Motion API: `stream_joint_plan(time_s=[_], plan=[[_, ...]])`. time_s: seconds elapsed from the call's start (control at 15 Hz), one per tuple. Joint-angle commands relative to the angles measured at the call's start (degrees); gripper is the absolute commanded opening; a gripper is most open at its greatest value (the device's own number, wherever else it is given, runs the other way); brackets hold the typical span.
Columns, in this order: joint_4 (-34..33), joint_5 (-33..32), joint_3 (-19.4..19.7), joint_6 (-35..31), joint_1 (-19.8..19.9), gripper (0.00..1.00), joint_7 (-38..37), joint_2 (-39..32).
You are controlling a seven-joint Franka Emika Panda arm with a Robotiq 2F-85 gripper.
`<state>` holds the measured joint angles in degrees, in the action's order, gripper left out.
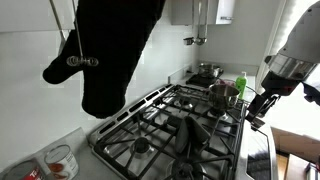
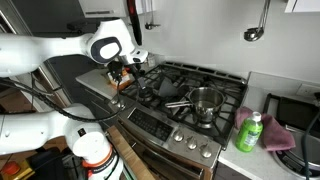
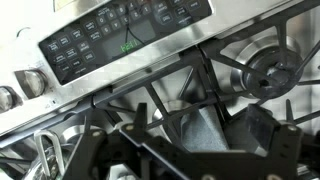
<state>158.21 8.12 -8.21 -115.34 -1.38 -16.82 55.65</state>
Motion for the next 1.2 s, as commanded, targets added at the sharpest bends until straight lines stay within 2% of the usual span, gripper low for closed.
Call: stream_joint_plan(time_s=[0.0,0.27,0.33,0.47,0.53,1.13], plan=[[-0.2,0.1,-0.1,0.2,0.2,1.00,0.1,0.0],[-0.2,0.1,-0.1,0.2,0.2,1.00,0.1,0.0],[-1.1,-0.6,-0.7,-0.8,1.6,1.00,-1.0,-2.7],[-2.9,-1.2,-0.5,-5.4,1.8,1.00,1.0,-7.8],[-4.0,-2.5,-1.7,-7.6,2.6,1.00,0.6,-10.4],[-10.8,-5.5,-2.0,-21.0,-0.5,1.00,5.5,-30.7]])
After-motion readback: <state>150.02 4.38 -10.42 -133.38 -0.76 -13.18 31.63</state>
